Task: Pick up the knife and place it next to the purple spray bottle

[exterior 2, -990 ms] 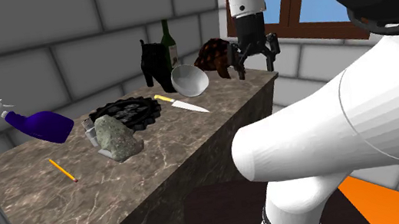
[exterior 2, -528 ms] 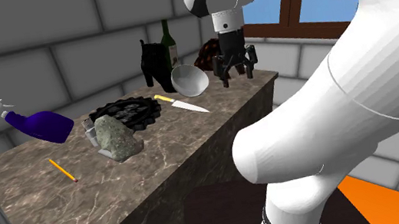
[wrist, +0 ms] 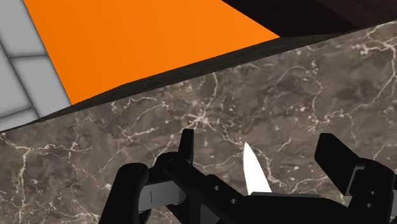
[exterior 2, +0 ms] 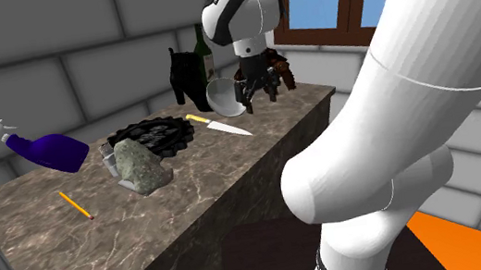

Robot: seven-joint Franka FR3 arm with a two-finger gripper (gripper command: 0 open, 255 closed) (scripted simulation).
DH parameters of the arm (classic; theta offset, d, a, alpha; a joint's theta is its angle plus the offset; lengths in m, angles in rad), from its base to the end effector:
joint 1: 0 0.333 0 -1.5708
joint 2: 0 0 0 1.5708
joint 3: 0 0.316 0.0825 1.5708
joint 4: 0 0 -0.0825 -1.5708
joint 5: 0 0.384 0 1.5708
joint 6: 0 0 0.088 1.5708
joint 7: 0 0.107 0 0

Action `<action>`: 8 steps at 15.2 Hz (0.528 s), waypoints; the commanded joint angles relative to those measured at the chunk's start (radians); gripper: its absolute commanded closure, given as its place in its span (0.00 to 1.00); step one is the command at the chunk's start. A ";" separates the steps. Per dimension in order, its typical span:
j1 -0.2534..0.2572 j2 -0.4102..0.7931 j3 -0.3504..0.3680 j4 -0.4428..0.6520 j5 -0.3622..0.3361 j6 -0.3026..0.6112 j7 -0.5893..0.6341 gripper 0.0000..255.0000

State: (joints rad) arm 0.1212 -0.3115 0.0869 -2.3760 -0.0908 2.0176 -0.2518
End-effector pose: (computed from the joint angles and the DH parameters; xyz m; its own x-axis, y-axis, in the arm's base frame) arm 0.4334 0.0871 0.4386 0.8784 0.4718 -0.0755 0.4773 -0.8741 0.0903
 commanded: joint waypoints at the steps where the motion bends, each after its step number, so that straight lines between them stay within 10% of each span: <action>1: 0.011 0.055 0.011 0.024 -0.006 0.052 -0.013 0.00; 8: 0.052 0.264 0.059 0.144 -0.048 0.205 -0.032 0.00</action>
State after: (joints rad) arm 0.1671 -0.0844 0.1385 -2.2583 -0.1303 2.2015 -0.2834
